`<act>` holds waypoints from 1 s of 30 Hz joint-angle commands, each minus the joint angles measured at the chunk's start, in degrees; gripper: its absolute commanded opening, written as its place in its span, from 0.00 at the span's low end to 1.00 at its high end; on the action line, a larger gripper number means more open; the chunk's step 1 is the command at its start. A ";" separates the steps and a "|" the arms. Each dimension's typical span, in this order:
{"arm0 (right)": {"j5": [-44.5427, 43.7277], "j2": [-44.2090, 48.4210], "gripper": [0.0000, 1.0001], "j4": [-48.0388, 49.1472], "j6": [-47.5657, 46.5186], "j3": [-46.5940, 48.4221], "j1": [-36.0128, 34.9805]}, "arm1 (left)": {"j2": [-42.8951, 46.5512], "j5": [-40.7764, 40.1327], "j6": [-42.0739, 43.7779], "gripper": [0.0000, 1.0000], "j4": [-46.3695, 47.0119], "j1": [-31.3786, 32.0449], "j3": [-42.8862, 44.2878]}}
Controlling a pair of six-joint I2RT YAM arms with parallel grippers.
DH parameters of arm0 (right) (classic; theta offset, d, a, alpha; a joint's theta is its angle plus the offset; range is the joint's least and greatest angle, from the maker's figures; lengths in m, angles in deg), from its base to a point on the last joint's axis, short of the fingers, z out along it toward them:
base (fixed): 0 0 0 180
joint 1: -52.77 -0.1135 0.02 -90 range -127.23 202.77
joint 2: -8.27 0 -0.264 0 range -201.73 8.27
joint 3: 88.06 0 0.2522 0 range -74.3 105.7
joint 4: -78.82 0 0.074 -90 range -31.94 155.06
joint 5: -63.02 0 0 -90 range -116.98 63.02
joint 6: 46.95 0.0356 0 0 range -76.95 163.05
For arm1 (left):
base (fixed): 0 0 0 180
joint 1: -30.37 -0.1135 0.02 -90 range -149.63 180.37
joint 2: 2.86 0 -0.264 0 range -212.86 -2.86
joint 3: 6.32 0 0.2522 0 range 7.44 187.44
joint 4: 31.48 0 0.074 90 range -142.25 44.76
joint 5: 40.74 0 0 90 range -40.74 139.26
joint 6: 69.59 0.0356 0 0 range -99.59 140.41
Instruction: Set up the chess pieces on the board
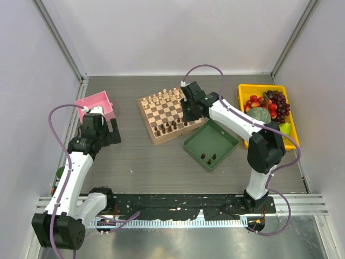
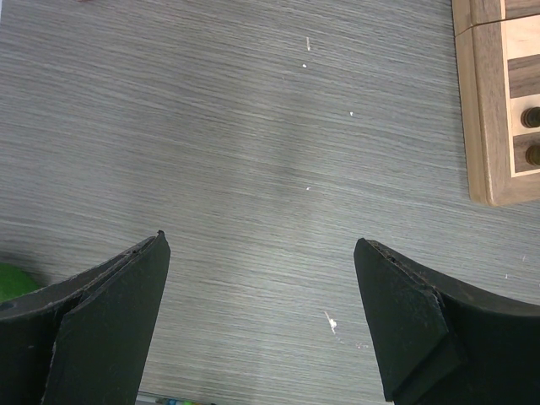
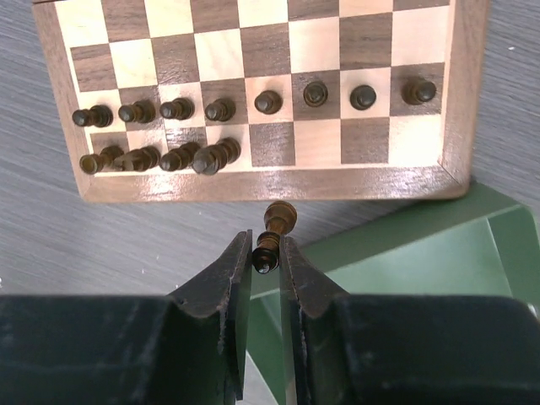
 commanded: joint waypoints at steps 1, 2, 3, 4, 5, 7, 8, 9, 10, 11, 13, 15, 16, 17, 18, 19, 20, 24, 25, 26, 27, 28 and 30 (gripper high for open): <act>1.05 -3.77 0.19 1.10 0.02 5.02 -0.22 | -0.21 0.27 0.67 0.99 0.28 -0.39 2.18; 0.79 -4.13 0.19 1.28 0.11 5.29 -0.22 | -0.21 0.18 0.67 0.99 0.28 -0.39 2.18; 0.61 -4.75 0.19 1.19 0.02 5.98 -0.22 | -0.12 0.18 0.67 0.99 0.36 -0.30 2.18; 0.78 -5.53 0.20 1.28 0.11 6.25 -0.22 | -0.03 0.18 0.67 0.99 0.36 -0.38 2.09; 0.87 -6.15 0.20 1.36 0.28 6.52 -0.22 | -0.21 0.18 0.67 0.99 0.28 -0.39 2.18; 0.52 -7.20 0.20 2.06 0.28 6.78 -0.14 | -0.21 0.18 0.59 0.99 0.28 -0.38 2.18; 0.52 -7.65 0.19 2.07 0.20 6.96 -0.14 | -0.30 0.18 0.67 0.99 0.28 -0.30 2.27; 0.61 -8.61 0.20 2.15 0.28 7.48 -0.14 | -0.38 0.18 0.76 0.99 0.28 -0.47 2.18; 0.78 -8.97 0.19 2.16 0.28 7.75 -0.14 | -0.38 0.18 0.76 0.99 0.28 -0.39 2.18; 0.96 -9.75 0.19 2.42 0.55 7.84 -0.14 | -0.38 0.18 0.67 0.99 0.19 -0.39 2.27; 1.05 -10.72 0.19 2.86 0.55 8.19 -0.14 | -0.38 0.01 0.67 0.99 0.19 -0.39 2.27; 1.14 -11.60 0.19 2.94 0.64 8.71 -0.14 | -0.30 -0.08 0.67 0.99 0.19 -0.30 2.18; 1.05 -11.69 0.20 3.12 0.72 8.72 -0.05 | -0.21 -0.17 0.67 0.99 0.19 -0.38 2.09; 0.96 -12.13 0.20 3.30 0.72 8.98 -0.13 | -0.30 -0.17 0.76 0.99 0.28 -0.30 2.18; 1.05 -12.22 0.20 3.30 0.55 9.07 -0.14 | -0.21 -0.08 0.67 0.99 0.19 -0.47 2.27; 0.87 -12.57 0.19 3.39 0.64 9.33 -0.14 | -0.30 -0.08 0.76 0.99 0.19 -0.30 2.27; 0.87 -12.75 0.19 3.30 0.55 9.42 -0.14 | -0.30 -0.08 0.76 0.99 0.19 -0.38 2.18; 1.48 -13.89 0.20 3.30 0.55 10.56 -0.05 | -0.30 -0.17 0.85 0.99 0.10 -0.30 2.27; 1.57 -13.89 0.19 3.39 0.64 10.65 -0.05 | -0.30 -0.17 0.76 0.99 0.10 -0.38 2.35; 1.66 -14.24 0.20 3.39 0.55 10.82 0.04 | -0.30 -0.17 0.76 0.99 0.19 -0.39 2.27; 1.66 -14.24 0.20 3.39 0.64 10.74 -0.05 | -0.30 -0.17 0.76 0.99 0.19 -0.39 2.27; 1.75 -14.33 0.20 3.30 0.72 10.82 -0.05 | -0.30 -0.17 0.76 0.99 0.10 -0.39 2.35; 1.75 -14.42 0.20 3.30 0.64 10.56 -0.05 | -0.38 -0.17 0.76 0.99 0.10 -0.39 2.27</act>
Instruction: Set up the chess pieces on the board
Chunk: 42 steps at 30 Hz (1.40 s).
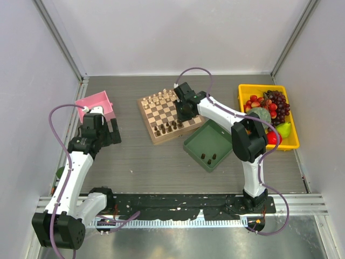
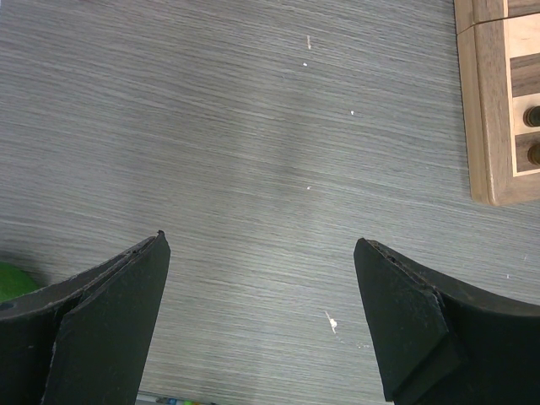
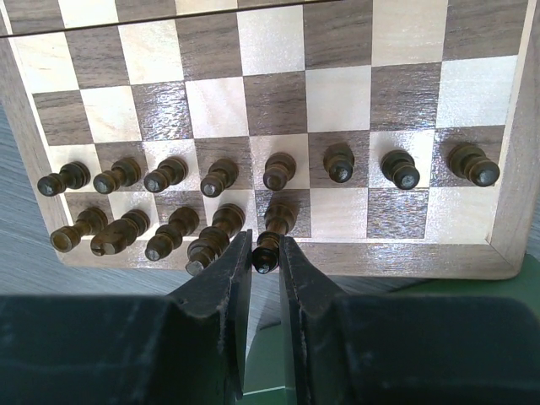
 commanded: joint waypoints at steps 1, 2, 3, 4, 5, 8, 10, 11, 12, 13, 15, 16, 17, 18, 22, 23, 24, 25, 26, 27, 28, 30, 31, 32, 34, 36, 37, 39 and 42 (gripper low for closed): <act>0.59 -0.19 0.20 1.59 0.59 2.23 -0.05 | -0.06 -0.13 0.76 0.99 0.12 -0.39 2.44; 0.59 -0.19 0.20 1.59 0.51 2.06 0.04 | -0.14 -0.13 0.76 0.99 0.21 -0.47 2.36; 0.68 -0.10 0.20 1.59 0.68 1.88 -0.05 | -0.06 -0.13 0.76 0.99 0.12 -0.39 2.36; 0.68 0.07 0.20 1.59 0.51 1.62 -0.05 | -0.06 -0.13 0.76 0.99 0.21 -0.30 2.36; 0.85 0.25 0.20 1.51 0.51 1.53 -0.05 | -0.06 -0.13 0.76 0.99 0.12 -0.38 2.36; 1.12 0.60 0.20 1.51 0.51 1.18 0.04 | -0.06 -0.13 0.85 0.99 0.12 -0.39 2.35; 0.86 0.51 0.20 1.51 0.51 1.27 -0.05 | -0.06 -0.12 0.94 0.99 0.21 -0.39 2.36; 0.68 0.51 0.20 1.16 0.51 1.35 -0.05 | -0.06 -0.13 0.85 0.99 0.04 -0.30 2.36; 0.51 0.51 0.21 1.07 0.59 1.44 -0.05 | -0.06 -0.21 0.85 0.99 0.04 -0.30 2.44; 0.59 0.69 0.22 1.07 0.68 1.18 -0.05 | -0.06 -0.21 0.85 0.99 -0.05 -0.38 2.36; 0.68 0.60 0.23 1.16 0.77 1.18 -0.05 | 0.03 -0.21 0.85 0.99 0.04 -0.39 2.36; 0.59 0.51 0.24 1.24 0.86 1.27 -0.05 | 0.03 -0.13 0.85 0.99 0.12 -0.39 2.36; 0.51 0.34 0.25 1.16 0.77 1.35 0.04 | 0.03 -0.13 0.85 0.99 0.04 -0.30 2.36; 0.59 0.34 0.27 1.07 0.86 1.35 -0.05 | 0.03 -0.13 0.85 0.99 0.12 -0.30 2.36; 0.59 0.34 0.31 1.15 0.94 1.44 -0.05 | -0.14 -0.04 0.94 0.99 0.12 -0.39 2.27; 0.51 0.34 0.32 1.07 0.94 1.62 -0.05 | -0.14 -0.04 0.94 0.99 0.04 -0.30 2.35; 0.59 0.34 0.32 1.07 1.12 1.79 -0.05 | -0.14 -0.12 0.85 0.99 0.04 -0.30 2.36; 0.51 0.34 0.33 0.81 0.95 1.79 -0.05 | -0.14 -0.04 0.85 0.99 0.04 -0.30 2.36; 0.42 0.42 0.34 0.63 0.94 2.14 -0.05 | -0.06 -0.12 0.85 0.99 0.04 -0.38 2.44; 0.24 0.51 0.35 0.37 0.94 2.32 0.04 | -0.14 -0.13 0.85 0.99 0.12 -0.39 2.36; 0.15 0.95 0.35 0.28 0.86 2.32 -0.05 | -0.14 -0.13 0.94 0.99 0.04 -0.39 2.36; -0.37 1.82 0.38 -0.34 0.51 2.23 0.04 | -0.06 -0.21 0.76 0.99 0.04 -0.39 2.44; -1.33 2.70 0.41 -0.34 0.33 2.15 -0.05 | -0.06 -0.56 0.94 0.99 -0.05 -0.39 2.62; -1.86 3.15 0.42 -0.43 0.24 1.71 -0.05 | 0.20 -1.35 0.85 0.99 -0.57 -0.39 3.05; -3.18 4.99 0.46 -0.43 0.24 0.92 -0.05 | 0.64 -3.54 0.76 0.99 -0.84 -0.47 3.06; -3.71 6.57 0.49 -0.43 0.15 0.22 -0.05 | 1.44 -4.78 0.76 0.99 -0.58 -0.39 2.62; -3.89 7.71 0.51 -0.43 0.15 0.04 -0.05 | 1.87 -5.13 0.76 0.99 -0.41 -0.39 2.53; -4.24 9.47 0.53 -0.43 -0.11 -0.49 0.13 | 2.49 -5.75 0.76 0.99 0.12 -0.38 2.09; -5.73 12.19 0.64 -0.51 -0.11 -1.54 0.30 | 2.93 -6.10 0.94 0.99 0.65 -0.39 1.74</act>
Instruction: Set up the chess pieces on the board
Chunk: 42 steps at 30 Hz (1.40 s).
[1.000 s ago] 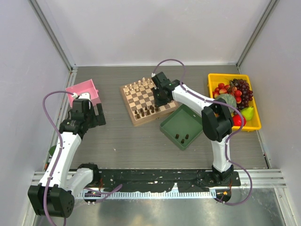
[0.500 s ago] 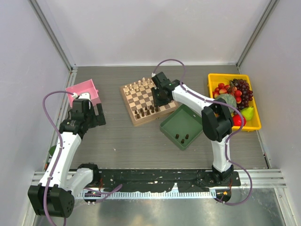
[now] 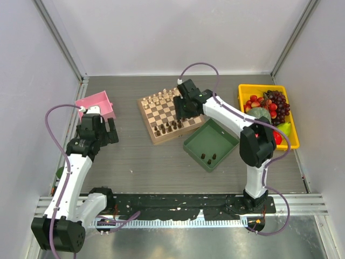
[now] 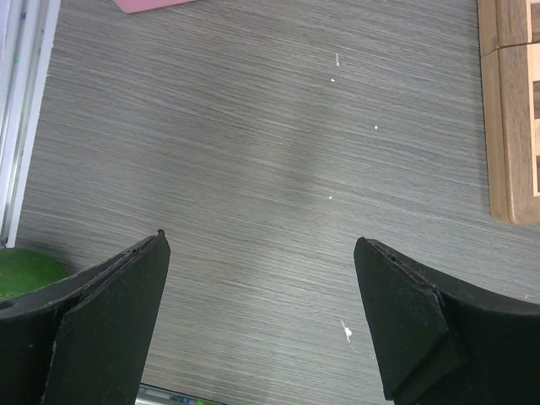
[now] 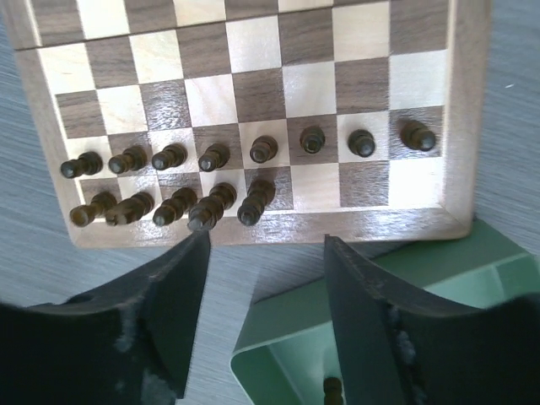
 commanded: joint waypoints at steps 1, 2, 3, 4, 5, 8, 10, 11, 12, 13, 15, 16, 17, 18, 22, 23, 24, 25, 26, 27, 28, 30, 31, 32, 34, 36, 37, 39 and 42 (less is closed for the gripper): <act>-3.61 9.05 0.66 0.93 -0.24 -0.93 0.54 | 1.40 -2.04 0.83 0.99 1.11 -0.47 1.26; -5.27 9.85 0.68 0.84 0.11 -1.37 0.81 | 1.23 -2.04 0.83 0.99 1.11 -0.39 1.26; -5.81 11.42 0.70 0.75 0.81 -2.51 1.07 | 1.14 -2.04 0.83 0.99 1.11 -0.47 1.26; -6.60 12.39 0.73 1.01 1.60 -3.21 1.33 | 0.62 -2.12 0.83 0.99 1.02 -0.30 1.52; -6.78 14.49 0.75 1.10 1.95 -4.96 1.69 | 0.35 -2.56 0.83 0.99 0.67 -0.47 1.70; -8.35 18.28 0.84 2.33 1.96 -8.40 2.30 | -0.35 -3.18 0.74 0.99 -0.03 -0.38 3.01; -9.85 22.14 0.93 2.42 1.52 -10.42 3.18 | -0.44 -3.79 0.83 0.99 -0.12 -0.38 3.19; -10.73 22.94 0.99 2.42 1.26 -11.73 3.36 | -0.27 -4.06 0.91 0.99 -0.12 -0.39 3.28; -11.09 24.86 0.97 2.33 1.17 -12.36 4.05 | -0.36 -4.41 1.09 0.99 -0.21 -0.30 3.28; -11.70 25.67 0.96 2.51 1.17 -13.75 4.24 | -0.27 -5.02 1.18 0.99 -0.21 -0.38 3.28; -14.32 28.74 0.95 2.77 1.95 -16.04 5.02 | -0.09 -5.72 1.53 0.99 -0.47 -0.30 3.37; -15.12 30.84 0.95 3.03 2.39 -16.92 5.20 | -0.09 -5.73 2.05 0.99 -0.82 -0.38 3.63; -15.65 32.25 0.96 4.86 2.40 -19.54 5.29 | -0.09 -5.99 2.15 0.99 -1.26 -0.39 3.81; -15.92 35.05 0.95 5.93 2.57 -21.14 5.47 | 0.08 -6.25 2.23 0.99 -1.53 -0.30 4.07; -17.85 43.75 0.95 11.47 5.20 -31.05 5.91 | 0.70 -6.35 1.62 0.99 -1.88 -0.30 4.07; -19.25 45.34 0.95 13.74 6.08 -32.91 5.91 | 0.87 -6.08 1.44 0.99 -1.88 -0.38 3.98; -19.78 48.93 0.96 15.06 6.44 -36.67 5.99 | 1.22 -5.99 1.53 0.99 -1.88 -0.30 3.55; -21.53 50.97 0.95 17.43 8.01 -38.19 6.00 | 1.57 -5.90 1.44 0.99 -1.97 -0.38 3.37; -22.94 53.94 0.96 19.63 8.63 -41.42 6.17 | 2.10 -5.82 1.44 0.99 -1.97 -0.39 2.76; -22.95 56.93 0.95 20.78 8.64 -42.85 6.17 | 2.71 -5.73 1.44 0.99 -1.71 -0.39 2.23; -21.91 58.44 0.95 23.84 7.94 -45.99 6.17 | 3.33 -5.90 1.44 0.99 -1.36 -0.39 1.36; -21.03 61.61 0.95 25.88 6.44 -49.08 6.26 | 4.73 -6.08 1.62 0.99 -0.39 -0.47 -0.05; -20.93 63.19 0.95 26.06 6.18 -49.80 6.26 | 5.35 -5.91 1.79 0.99 -0.12 -0.30 -0.32; -20.93 63.64 0.95 26.15 6.00 -50.76 6.26 | 5.97 -5.90 2.14 0.99 0.23 -0.38 -0.67; -20.50 64.34 0.95 25.72 5.13 -51.73 6.26 | 7.02 -6.08 2.41 0.99 0.84 -0.39 -1.37; -19.62 64.08 0.95 24.67 3.81 -51.65 6.26 | 7.99 -5.91 2.32 0.99 1.37 -0.39 -1.73; -19.35 63.56 0.95 24.14 3.72 -51.56 6.26 | 8.52 -5.82 2.24 0.99 1.63 -0.39 -1.90; -18.74 62.42 0.95 22.47 3.71 -50.86 6.26 | 9.57 -5.55 1.53 0.99 2.42 -0.38 -1.99; -18.47 60.92 0.95 17.73 4.77 -49.28 6.26 | 12.03 -4.50 1.01 0.99 5.58 -0.30 -3.92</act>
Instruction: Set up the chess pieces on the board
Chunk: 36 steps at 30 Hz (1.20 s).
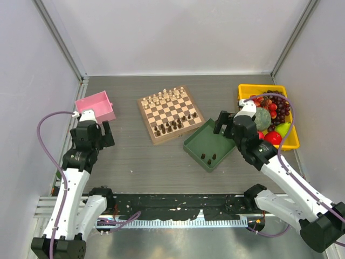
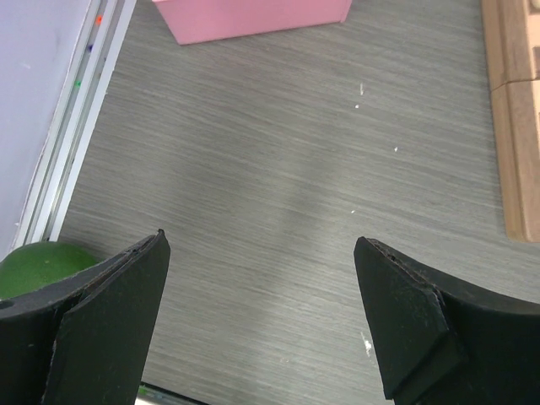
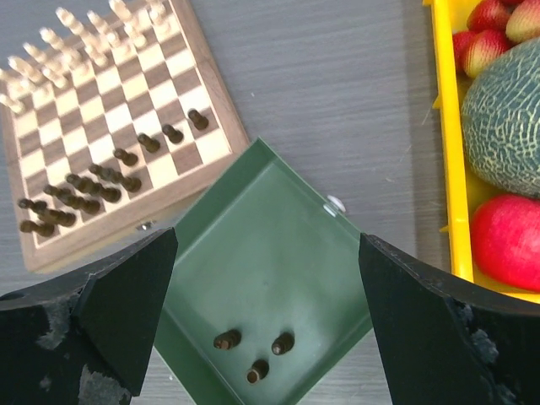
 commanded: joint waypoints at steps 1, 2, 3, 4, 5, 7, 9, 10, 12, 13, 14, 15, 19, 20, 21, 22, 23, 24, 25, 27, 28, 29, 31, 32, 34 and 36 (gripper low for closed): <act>0.41 -1.40 0.95 -3.22 0.48 2.35 0.12 | 3.90 0.73 -0.87 0.99 7.33 -0.36 -2.52; 1.63 -1.31 0.95 -2.96 0.75 1.83 0.12 | 4.78 0.99 -1.05 0.99 8.04 -0.36 -3.40; 3.21 -0.96 0.95 -2.53 0.67 1.30 0.12 | 5.83 1.25 -1.32 0.99 8.83 -0.36 -3.93; 4.36 -1.04 0.95 -2.00 0.40 0.86 0.12 | 6.71 1.60 -1.58 0.99 9.19 -0.36 -4.46; 6.11 -1.22 0.95 -1.91 0.23 0.77 0.12 | 7.68 1.69 -1.93 0.99 9.71 -0.36 -4.99; 8.40 -2.01 0.95 -2.08 -0.30 0.85 0.12 | 9.35 1.26 -3.33 0.99 11.20 -0.28 -6.39; 9.64 -3.50 0.95 -3.57 -0.48 1.55 0.12 | 10.93 1.78 -4.30 0.99 12.35 -0.36 -7.54; 10.16 -4.55 0.95 -4.10 -0.83 1.82 0.12 | 11.72 1.96 -4.57 0.99 12.70 -0.36 -7.89; 12.19 -6.22 0.95 -5.94 -1.36 2.96 0.12 | 13.31 1.78 -5.01 0.99 13.06 -0.36 -8.59; 13.06 -6.67 0.95 -6.91 -1.53 3.57 0.12 | 13.92 1.52 -5.18 0.99 13.32 -0.36 -8.95; 13.77 -7.54 0.95 -7.18 -1.53 3.75 0.03 | 14.45 1.00 -5.53 0.99 13.76 -0.28 -9.30; 14.82 -7.98 0.95 -7.44 -1.62 3.93 0.12 | 14.89 0.47 -5.97 0.99 14.02 -0.36 -10.00; 17.37 -11.15 0.95 -7.97 -1.70 5.33 0.20 | 15.25 -0.94 -5.98 0.99 14.55 -0.36 -10.79; 18.68 -12.37 0.96 -7.97 -1.97 5.51 0.12 | 14.99 -1.29 -5.98 0.99 14.47 -0.36 -10.79; 19.13 -13.51 0.95 -7.62 -2.15 6.12 0.12 | 14.64 -1.64 -5.71 0.99 14.38 -0.36 -10.97; 19.57 -14.05 0.95 -7.53 -2.23 7.09 0.12 | 14.28 -2.17 -5.28 0.99 14.29 -0.28 -10.88; 19.84 -15.18 0.95 -7.53 -2.06 7.53 0.12 | 13.85 -2.52 -4.66 0.99 13.68 -0.36 -10.71; 20.36 -15.72 0.95 -7.71 -2.06 8.58 0.12 | 13.32 -2.79 -4.22 0.99 12.37 -0.28 -10.27; 20.80 -16.51 0.96 -7.71 -1.71 9.02 0.12 | 12.79 -3.14 -3.87 0.99 11.66 -0.36 -9.83; 21.16 -17.91 0.95 -7.27 -1.19 9.99 0.12 | 12.09 -3.93 -3.34 0.99 10.43 -0.36 -9.04; 21.24 -18.35 0.95 -7.88 -0.83 10.78 0.12 | 11.91 -4.28 -3.34 0.99 9.81 -0.36 -8.86; 21.16 -19.49 0.95 -8.49 -0.74 11.40 0.12 | 11.82 -4.37 -3.43 0.99 9.55 -0.28 -8.86; 20.98 -20.99 0.95 -10.25 -0.83 13.15 0.12 | 11.91 -4.20 -4.04 0.99 9.37 -0.36 -9.21; 20.72 -21.43 0.95 -11.48 -0.92 14.12 0.12 | 11.91 -3.93 -4.13 0.99 9.28 -0.36 -9.47; 20.28 -22.92 0.96 -13.58 -0.83 15.44 0.12 | 11.91 -3.76 -4.31 0.99 9.46 -0.36 -9.56; 20.28 -23.63 0.95 -15.08 -1.18 16.32 0.03 | 11.91 -3.76 -4.31 0.99 9.54 -0.36 -9.65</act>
